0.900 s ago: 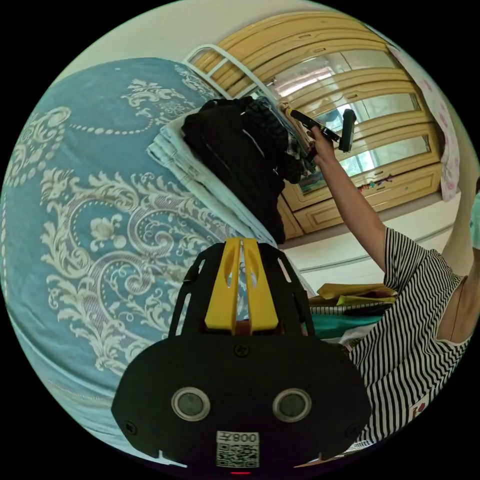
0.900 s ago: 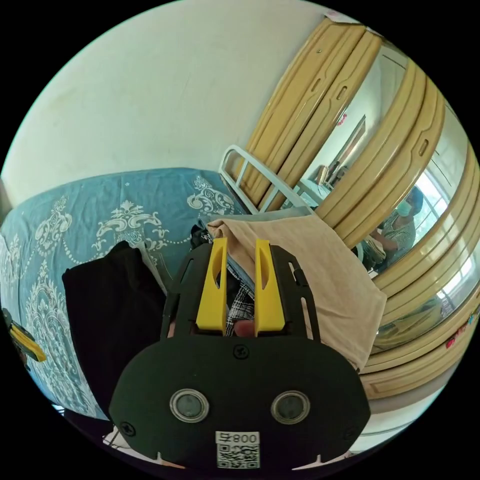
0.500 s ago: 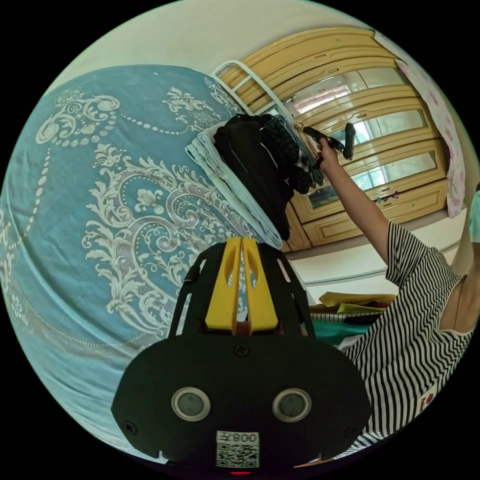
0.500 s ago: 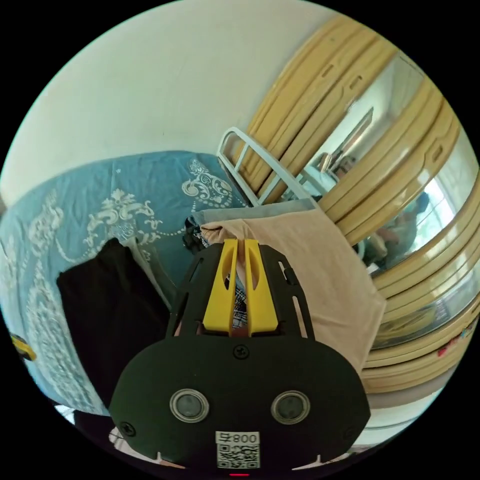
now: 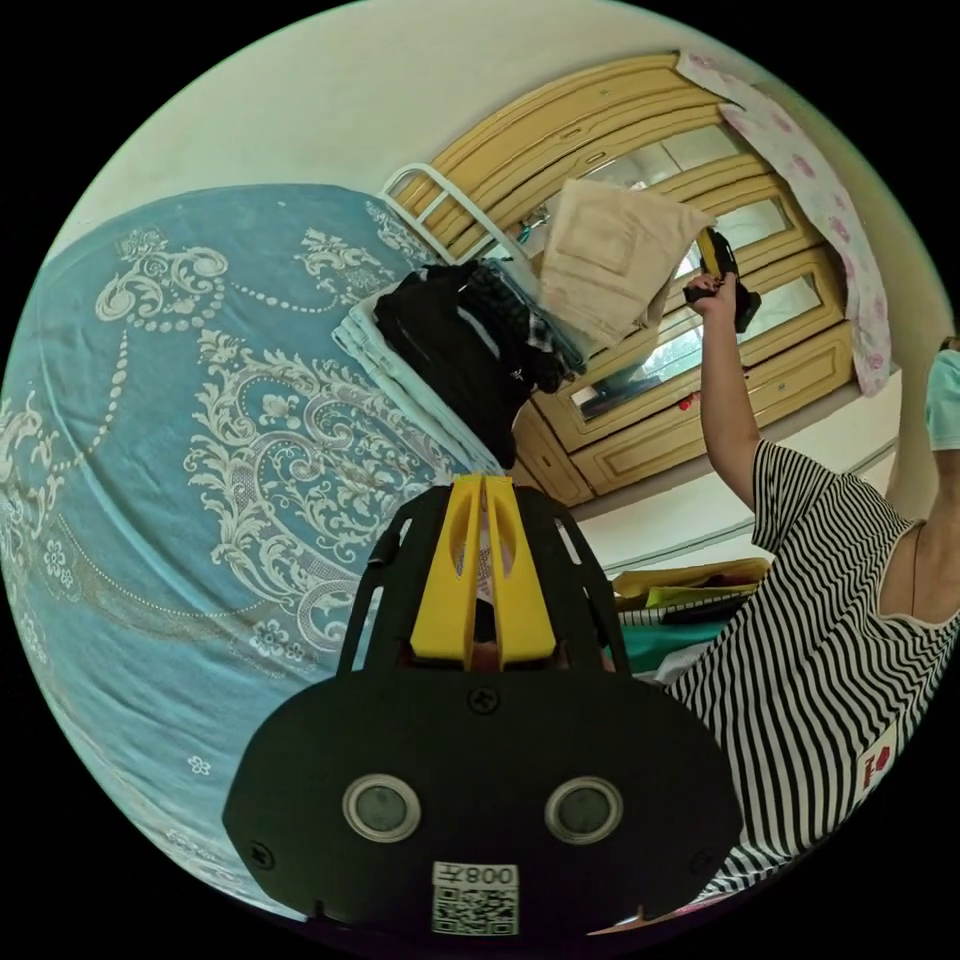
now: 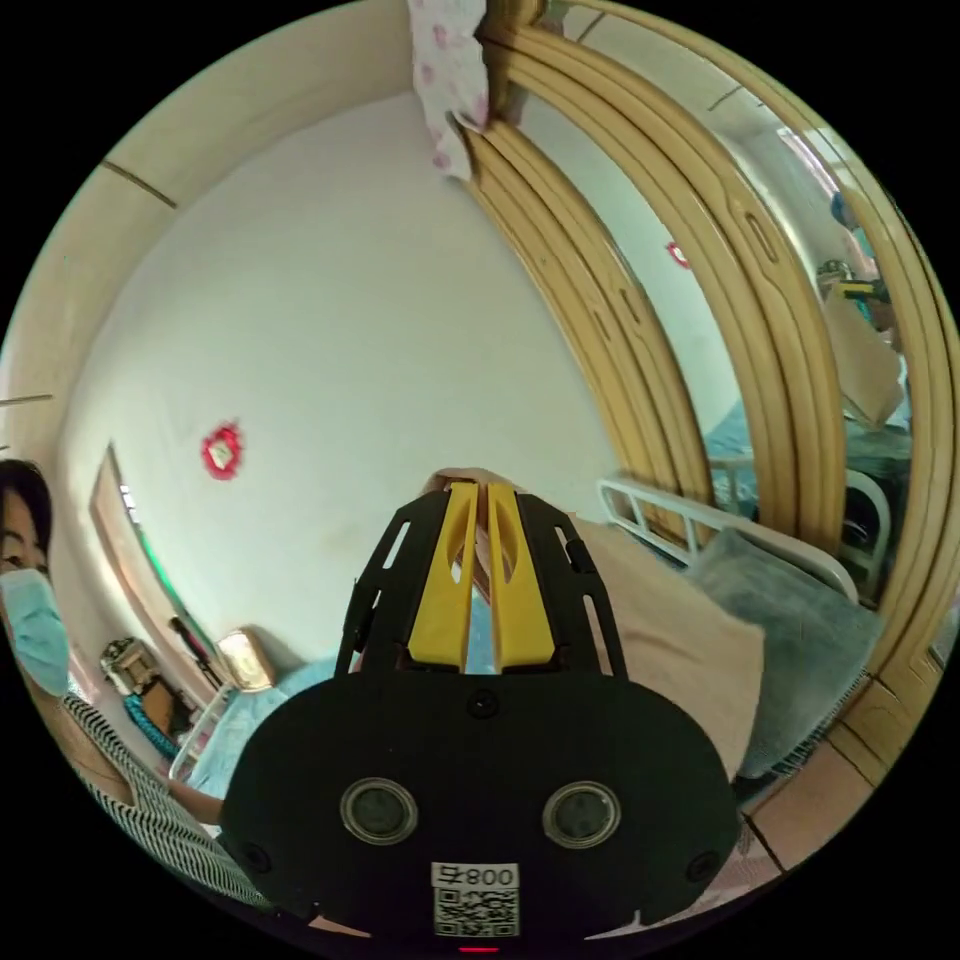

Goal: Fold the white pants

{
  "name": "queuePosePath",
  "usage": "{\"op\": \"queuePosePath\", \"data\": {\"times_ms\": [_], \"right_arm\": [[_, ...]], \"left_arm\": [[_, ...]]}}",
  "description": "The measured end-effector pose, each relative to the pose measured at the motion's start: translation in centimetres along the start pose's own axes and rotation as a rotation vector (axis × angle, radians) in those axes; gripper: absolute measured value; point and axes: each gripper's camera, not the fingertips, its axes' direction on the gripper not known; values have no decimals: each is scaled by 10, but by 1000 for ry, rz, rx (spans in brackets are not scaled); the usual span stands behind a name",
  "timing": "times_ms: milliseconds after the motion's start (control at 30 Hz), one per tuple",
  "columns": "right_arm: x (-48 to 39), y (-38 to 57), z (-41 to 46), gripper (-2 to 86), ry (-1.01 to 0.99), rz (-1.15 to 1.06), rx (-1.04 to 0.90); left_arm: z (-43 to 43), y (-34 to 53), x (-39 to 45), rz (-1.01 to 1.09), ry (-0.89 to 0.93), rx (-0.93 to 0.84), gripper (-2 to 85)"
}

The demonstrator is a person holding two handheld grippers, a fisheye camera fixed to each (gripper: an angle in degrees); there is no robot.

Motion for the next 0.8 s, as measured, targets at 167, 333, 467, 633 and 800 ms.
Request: {"op": "queuePosePath", "data": {"times_ms": [167,333,467,633,800], "right_arm": [[-94,4,-14,1,-312,-100,-10],[-191,40,10,2,-529,-186,-140],[-256,99,37,2,-671,-180,-239],[-297,170,58,3,-804,-108,-335],[-327,244,68,4,-875,-63,-434]], "left_arm": [[-63,-69,140,115,-2,193,38],[-126,-113,261,167,-60,399,98],[-156,-129,339,75,-106,524,136],[-151,-152,449,76,-220,542,174],[-136,-196,568,132,-395,559,186]]}}
